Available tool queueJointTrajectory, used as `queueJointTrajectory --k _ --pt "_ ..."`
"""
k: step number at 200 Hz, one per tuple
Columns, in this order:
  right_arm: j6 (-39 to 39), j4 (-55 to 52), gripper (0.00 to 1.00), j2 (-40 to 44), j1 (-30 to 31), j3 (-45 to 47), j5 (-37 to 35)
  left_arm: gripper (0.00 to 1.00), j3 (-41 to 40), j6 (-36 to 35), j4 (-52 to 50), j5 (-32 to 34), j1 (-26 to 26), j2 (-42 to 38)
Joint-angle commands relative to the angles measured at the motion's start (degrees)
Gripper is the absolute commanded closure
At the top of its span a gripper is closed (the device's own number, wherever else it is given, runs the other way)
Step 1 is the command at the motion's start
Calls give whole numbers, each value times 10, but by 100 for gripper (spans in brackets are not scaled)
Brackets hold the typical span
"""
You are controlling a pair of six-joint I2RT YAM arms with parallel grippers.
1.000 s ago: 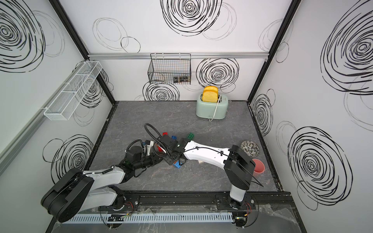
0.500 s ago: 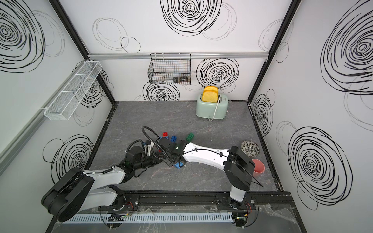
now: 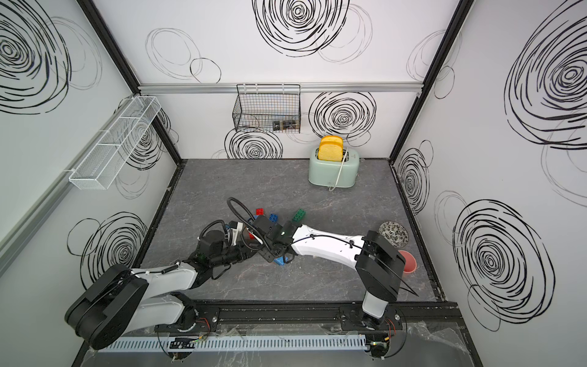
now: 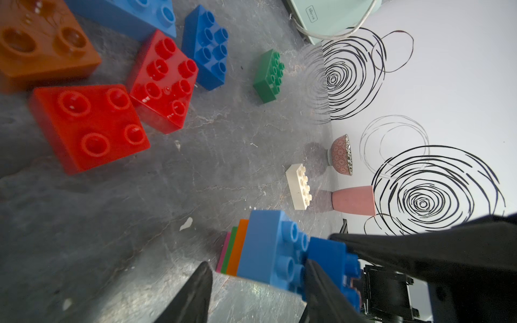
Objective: Assemble a heart with lego
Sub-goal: Assemble the lego brick with the lego brick.
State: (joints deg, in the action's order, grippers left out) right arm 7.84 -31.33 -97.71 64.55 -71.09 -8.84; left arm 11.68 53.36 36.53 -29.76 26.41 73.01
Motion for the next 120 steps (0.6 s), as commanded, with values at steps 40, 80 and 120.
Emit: queueJointTrajectory --k 40,80,120 --pt "-5 -103 70 -40 13 17 -40 43 -9 -9 -11 10 5 6" --pt "-6 -76 70 -11 -33 38 80 43 -11 -8 -14 13 5 4" --pt "-4 -55 70 11 -57 52 126 43 -11 -9 -16 14 5 3"
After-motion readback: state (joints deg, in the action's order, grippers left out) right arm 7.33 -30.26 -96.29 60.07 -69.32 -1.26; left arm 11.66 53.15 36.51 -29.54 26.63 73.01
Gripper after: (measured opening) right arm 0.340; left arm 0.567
